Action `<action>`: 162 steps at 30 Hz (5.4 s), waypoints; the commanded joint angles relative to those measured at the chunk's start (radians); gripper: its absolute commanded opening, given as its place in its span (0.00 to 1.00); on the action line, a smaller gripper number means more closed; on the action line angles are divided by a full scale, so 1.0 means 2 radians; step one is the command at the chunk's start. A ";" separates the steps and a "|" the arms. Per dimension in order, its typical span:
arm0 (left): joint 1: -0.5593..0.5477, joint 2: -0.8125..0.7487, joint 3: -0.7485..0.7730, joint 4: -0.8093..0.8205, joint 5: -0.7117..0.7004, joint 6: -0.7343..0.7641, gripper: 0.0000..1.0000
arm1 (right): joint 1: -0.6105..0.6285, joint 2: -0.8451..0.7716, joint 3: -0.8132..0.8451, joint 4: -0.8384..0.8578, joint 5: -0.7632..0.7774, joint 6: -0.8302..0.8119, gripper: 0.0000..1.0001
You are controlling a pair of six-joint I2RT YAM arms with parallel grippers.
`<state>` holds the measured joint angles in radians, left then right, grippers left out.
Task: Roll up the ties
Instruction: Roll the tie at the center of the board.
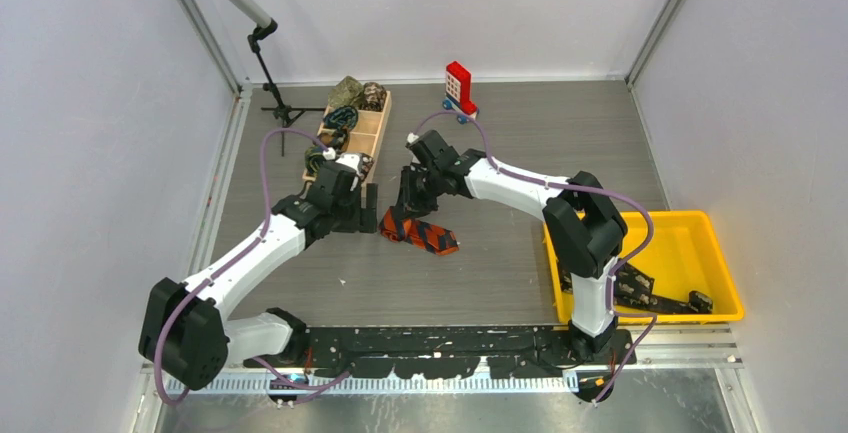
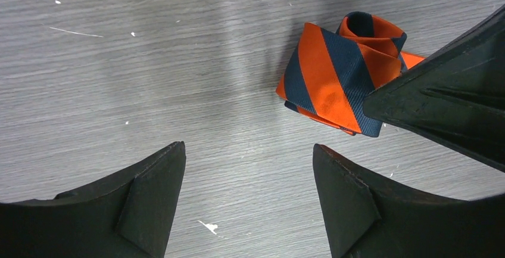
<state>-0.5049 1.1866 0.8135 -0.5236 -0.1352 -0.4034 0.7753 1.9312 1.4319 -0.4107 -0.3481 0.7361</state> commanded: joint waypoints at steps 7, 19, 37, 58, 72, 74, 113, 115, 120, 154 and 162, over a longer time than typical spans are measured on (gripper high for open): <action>0.024 0.004 -0.016 0.084 0.077 -0.004 0.80 | -0.010 -0.008 -0.033 0.019 0.009 -0.014 0.20; 0.025 0.057 -0.020 0.153 0.135 0.028 0.82 | -0.018 -0.012 -0.058 0.026 0.007 -0.018 0.20; 0.026 0.150 0.002 0.179 0.202 0.044 0.79 | -0.029 -0.020 -0.095 0.041 0.003 -0.019 0.19; 0.025 0.201 -0.013 0.211 0.265 -0.001 0.60 | -0.031 -0.003 -0.116 0.061 0.000 -0.015 0.19; 0.013 0.197 -0.055 0.274 0.278 -0.044 0.43 | -0.031 0.004 -0.117 0.063 0.003 -0.014 0.19; 0.010 0.196 -0.057 0.274 0.274 -0.046 0.36 | -0.031 0.003 -0.116 0.063 0.002 -0.012 0.19; -0.123 0.094 0.007 0.104 -0.073 -0.026 0.22 | -0.031 0.004 -0.117 0.071 0.016 -0.004 0.21; -0.123 0.095 0.007 0.106 -0.072 -0.029 0.22 | -0.030 0.009 -0.124 0.077 0.014 -0.002 0.20; -0.123 0.097 0.013 0.104 -0.079 -0.031 0.22 | -0.022 0.016 -0.140 0.088 0.013 0.005 0.20; -0.228 0.203 0.072 0.062 -0.332 0.036 0.21 | -0.115 -0.143 -0.188 0.016 0.017 -0.022 0.20; -0.274 0.287 0.120 0.023 -0.406 0.025 0.21 | -0.140 -0.166 -0.205 0.013 0.014 -0.027 0.20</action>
<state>-1.0142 1.7016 1.0035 -0.4339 -0.8242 -0.3332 0.5064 1.6535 1.0374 -0.3763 -0.3199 0.7048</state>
